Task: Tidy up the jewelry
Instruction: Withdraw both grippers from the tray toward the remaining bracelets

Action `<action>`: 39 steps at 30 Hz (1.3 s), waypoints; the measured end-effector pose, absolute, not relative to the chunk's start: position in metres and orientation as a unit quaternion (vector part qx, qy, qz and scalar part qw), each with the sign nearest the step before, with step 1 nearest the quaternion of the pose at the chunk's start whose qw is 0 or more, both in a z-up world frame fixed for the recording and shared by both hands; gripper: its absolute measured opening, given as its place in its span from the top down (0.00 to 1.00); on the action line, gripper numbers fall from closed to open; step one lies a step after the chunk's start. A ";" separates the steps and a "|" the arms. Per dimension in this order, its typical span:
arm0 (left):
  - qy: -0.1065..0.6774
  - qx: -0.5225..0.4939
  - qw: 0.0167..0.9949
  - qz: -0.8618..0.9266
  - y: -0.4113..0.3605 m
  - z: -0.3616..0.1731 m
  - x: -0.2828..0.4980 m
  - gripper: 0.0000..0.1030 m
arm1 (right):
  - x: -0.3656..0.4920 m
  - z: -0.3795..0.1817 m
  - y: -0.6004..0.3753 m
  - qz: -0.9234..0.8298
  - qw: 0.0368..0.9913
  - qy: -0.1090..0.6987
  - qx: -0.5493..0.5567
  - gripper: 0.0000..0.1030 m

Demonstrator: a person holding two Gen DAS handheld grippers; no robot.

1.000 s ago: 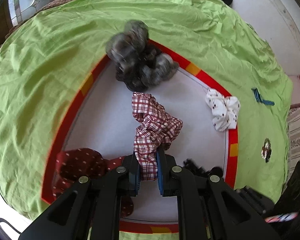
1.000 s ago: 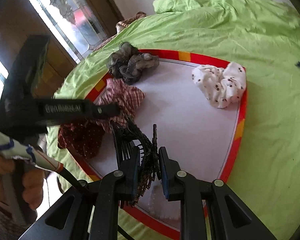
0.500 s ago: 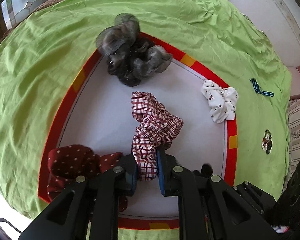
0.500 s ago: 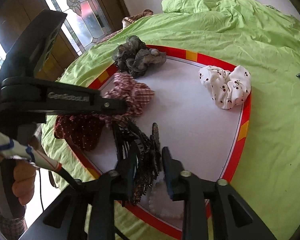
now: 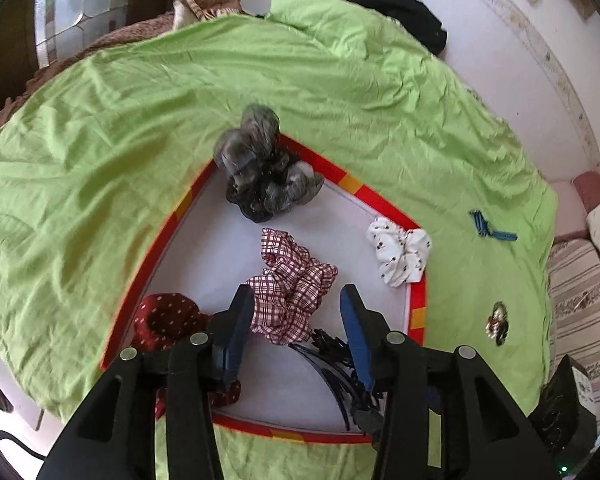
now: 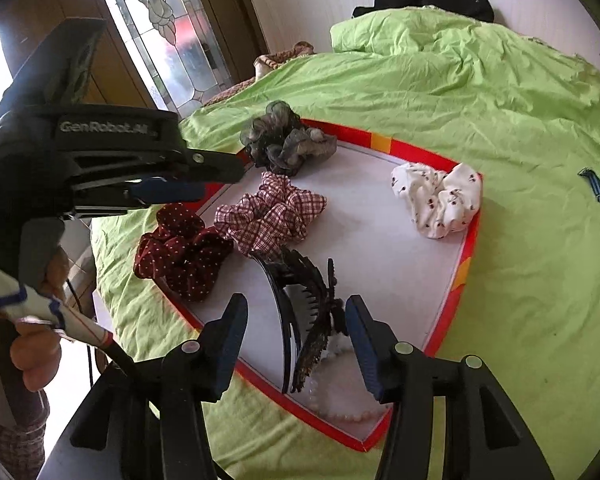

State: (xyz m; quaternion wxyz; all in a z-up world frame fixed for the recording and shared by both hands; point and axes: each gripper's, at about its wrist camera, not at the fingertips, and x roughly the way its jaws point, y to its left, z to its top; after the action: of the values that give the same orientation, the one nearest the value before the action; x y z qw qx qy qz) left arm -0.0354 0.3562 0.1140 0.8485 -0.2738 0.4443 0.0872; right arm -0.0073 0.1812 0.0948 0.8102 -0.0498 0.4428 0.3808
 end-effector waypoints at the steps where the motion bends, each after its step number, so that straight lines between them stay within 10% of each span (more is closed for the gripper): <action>1: 0.440 -0.275 0.850 0.091 0.355 0.117 -0.039 0.57 | -0.008 0.097 0.178 0.381 0.811 0.441 -0.049 0.45; 39: 0.456 -0.075 0.887 0.003 0.077 0.144 -0.085 0.47 | -0.058 0.070 -0.161 0.132 0.872 0.465 0.079 0.40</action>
State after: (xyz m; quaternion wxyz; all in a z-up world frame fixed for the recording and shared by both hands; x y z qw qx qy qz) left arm -0.0850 0.0767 0.1437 0.8867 -0.0753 0.4561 0.0025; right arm -0.0582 -0.1615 0.0705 0.8717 0.0795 0.4653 0.1317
